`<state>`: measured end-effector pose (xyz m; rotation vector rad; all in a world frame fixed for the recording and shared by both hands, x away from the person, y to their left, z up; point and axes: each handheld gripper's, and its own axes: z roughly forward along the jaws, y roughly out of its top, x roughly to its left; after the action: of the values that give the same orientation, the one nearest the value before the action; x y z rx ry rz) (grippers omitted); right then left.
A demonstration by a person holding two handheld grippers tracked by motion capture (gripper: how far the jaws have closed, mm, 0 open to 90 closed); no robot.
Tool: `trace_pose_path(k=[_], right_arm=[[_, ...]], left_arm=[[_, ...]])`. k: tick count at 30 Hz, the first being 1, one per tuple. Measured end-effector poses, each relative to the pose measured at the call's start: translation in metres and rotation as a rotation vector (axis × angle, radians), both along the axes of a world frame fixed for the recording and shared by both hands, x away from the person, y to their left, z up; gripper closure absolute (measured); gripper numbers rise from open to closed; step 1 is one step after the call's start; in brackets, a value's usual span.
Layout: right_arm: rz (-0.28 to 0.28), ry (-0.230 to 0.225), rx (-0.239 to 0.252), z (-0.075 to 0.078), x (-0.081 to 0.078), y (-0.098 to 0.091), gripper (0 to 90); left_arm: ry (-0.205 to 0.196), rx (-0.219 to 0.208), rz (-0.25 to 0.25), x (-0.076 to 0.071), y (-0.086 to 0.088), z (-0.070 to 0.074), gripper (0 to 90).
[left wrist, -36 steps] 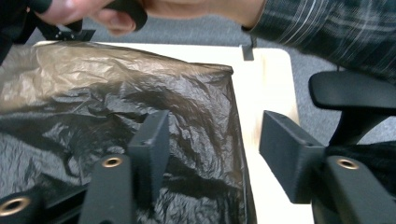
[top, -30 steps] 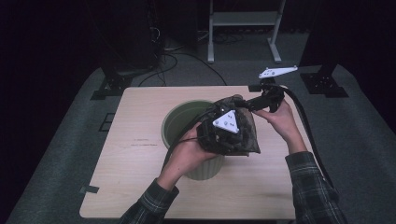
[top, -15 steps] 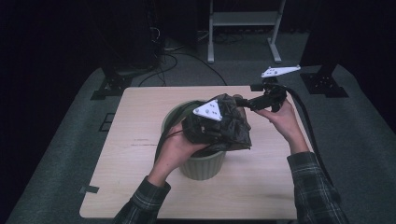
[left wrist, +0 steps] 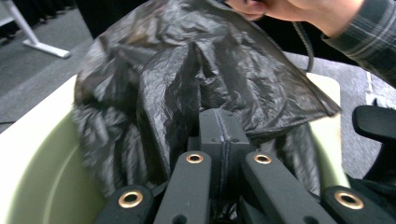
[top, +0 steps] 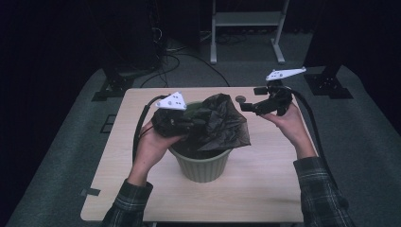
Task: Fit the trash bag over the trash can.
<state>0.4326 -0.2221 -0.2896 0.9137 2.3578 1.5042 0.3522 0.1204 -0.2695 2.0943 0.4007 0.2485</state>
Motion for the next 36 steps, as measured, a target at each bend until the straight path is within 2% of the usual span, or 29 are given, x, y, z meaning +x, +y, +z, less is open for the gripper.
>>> trace_pose_path(k=[2, 6, 15, 20, 25, 28, 31, 33, 34, 36], right_arm=[[0.002, 0.003, -0.005, 0.000, -0.002, 0.000, 0.0], [0.040, 0.008, 0.013, -0.002, -0.007, -0.004, 0.0], [0.067, 0.008, 0.032, -0.003, -0.015, -0.007, 0.0], [0.091, -0.001, 0.040, 0.000, -0.023, -0.006, 0.0], [0.132, -0.008, 0.061, 0.003, -0.028, -0.004, 1.2], [0.165, -0.010, 0.069, 0.003, -0.029, -0.001, 8.1], [0.206, -0.014, 0.064, 0.003, -0.031, 0.005, 20.1], [0.243, -0.018, 0.065, 0.002, -0.032, 0.008, 32.5], [0.255, -0.023, 0.055, 0.002, -0.032, 0.009, 43.1], [0.286, -0.024, 0.049, 0.002, -0.033, 0.011, 56.6]], left_arm=[[-0.001, -0.012, 0.024, 0.001, 0.009, 0.000, 90.0], [0.004, -0.034, 0.068, 0.005, 0.029, -0.001, 90.0], [0.020, -0.070, 0.151, 0.007, 0.069, -0.006, 90.0], [0.037, -0.077, 0.176, 0.008, 0.082, -0.013, 90.0], [0.046, -0.078, 0.180, 0.009, 0.084, -0.016, 90.0], [0.048, -0.080, 0.178, 0.009, 0.083, -0.017, 90.0], [0.048, -0.079, 0.177, 0.010, 0.083, -0.016, 90.0], [0.050, -0.081, 0.177, 0.010, 0.083, -0.016, 90.0], [0.050, -0.081, 0.178, 0.010, 0.083, -0.015, 90.0], [0.050, -0.084, 0.178, 0.010, 0.083, -0.015, 90.0]])
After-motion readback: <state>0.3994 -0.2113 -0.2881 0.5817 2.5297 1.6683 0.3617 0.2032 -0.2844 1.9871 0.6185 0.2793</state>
